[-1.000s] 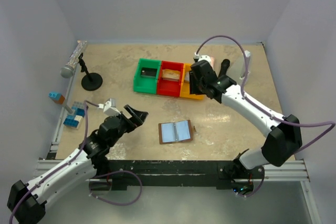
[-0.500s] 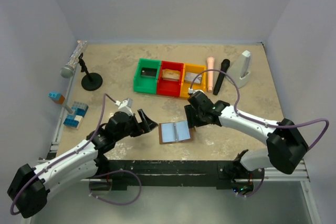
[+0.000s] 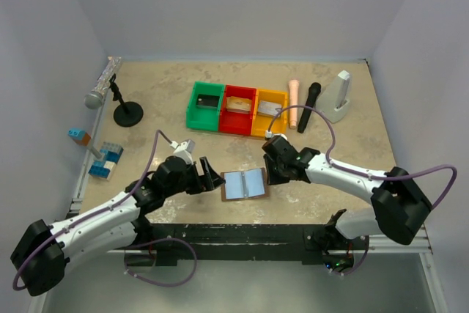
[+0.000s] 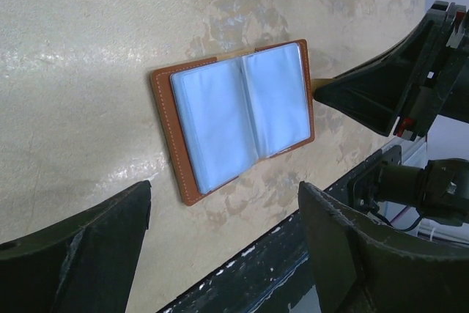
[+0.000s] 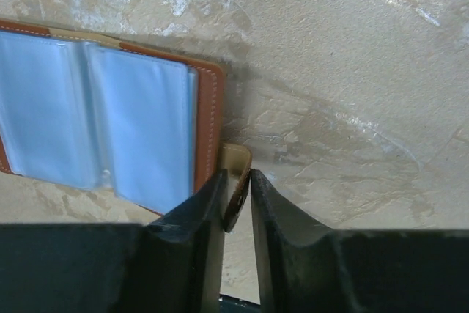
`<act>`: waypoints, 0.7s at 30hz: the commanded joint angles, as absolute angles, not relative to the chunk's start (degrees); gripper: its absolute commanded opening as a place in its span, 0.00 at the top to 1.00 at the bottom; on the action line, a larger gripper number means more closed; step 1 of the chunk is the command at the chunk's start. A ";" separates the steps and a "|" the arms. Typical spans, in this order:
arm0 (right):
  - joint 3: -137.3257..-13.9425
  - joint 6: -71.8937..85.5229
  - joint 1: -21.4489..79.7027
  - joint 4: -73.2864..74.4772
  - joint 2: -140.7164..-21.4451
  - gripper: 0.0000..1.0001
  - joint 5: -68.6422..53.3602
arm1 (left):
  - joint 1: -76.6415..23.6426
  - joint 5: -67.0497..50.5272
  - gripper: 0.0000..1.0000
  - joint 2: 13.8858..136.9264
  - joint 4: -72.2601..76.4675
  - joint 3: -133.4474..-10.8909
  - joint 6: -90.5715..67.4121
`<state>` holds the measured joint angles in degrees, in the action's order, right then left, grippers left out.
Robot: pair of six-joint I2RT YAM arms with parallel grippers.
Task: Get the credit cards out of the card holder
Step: Remove the credit card from the card holder.
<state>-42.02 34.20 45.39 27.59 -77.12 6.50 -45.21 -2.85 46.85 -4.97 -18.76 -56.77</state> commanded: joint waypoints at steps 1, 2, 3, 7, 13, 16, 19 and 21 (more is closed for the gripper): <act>-41.31 35.68 45.53 26.02 -75.50 0.83 7.82 | -45.70 -4.30 0.15 47.72 -4.48 -21.53 -54.32; -41.05 35.60 45.53 25.75 -74.89 0.88 7.56 | -45.62 -4.65 0.15 48.16 -4.57 -21.71 -53.88; -40.87 35.42 45.53 25.84 -74.19 0.95 7.38 | -45.62 -4.92 0.15 48.69 -4.48 -22.14 -53.62; -39.91 34.19 45.62 25.49 -70.06 1.00 5.46 | -45.62 -7.20 0.16 51.58 -3.96 -24.17 -52.12; -38.15 30.42 45.62 23.82 -62.77 1.00 0.19 | -46.75 -11.42 0.32 56.42 -1.23 -27.41 -49.22; -38.49 28.57 45.62 23.65 -60.74 1.00 -2.63 | -48.07 -12.04 0.36 58.70 -1.32 -29.70 -47.82; -38.93 27.86 45.62 23.47 -60.21 1.00 -4.91 | -48.95 -12.39 0.37 60.73 -0.97 -30.93 -47.46; -38.94 28.21 45.62 22.68 -60.38 1.00 -6.41 | -49.22 -13.09 0.37 62.48 1.75 -31.29 -47.55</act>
<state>-38.54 29.95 45.39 25.41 -60.99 -1.72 -48.40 -10.61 60.36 -3.01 -28.42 -49.65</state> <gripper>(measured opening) 0.034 0.628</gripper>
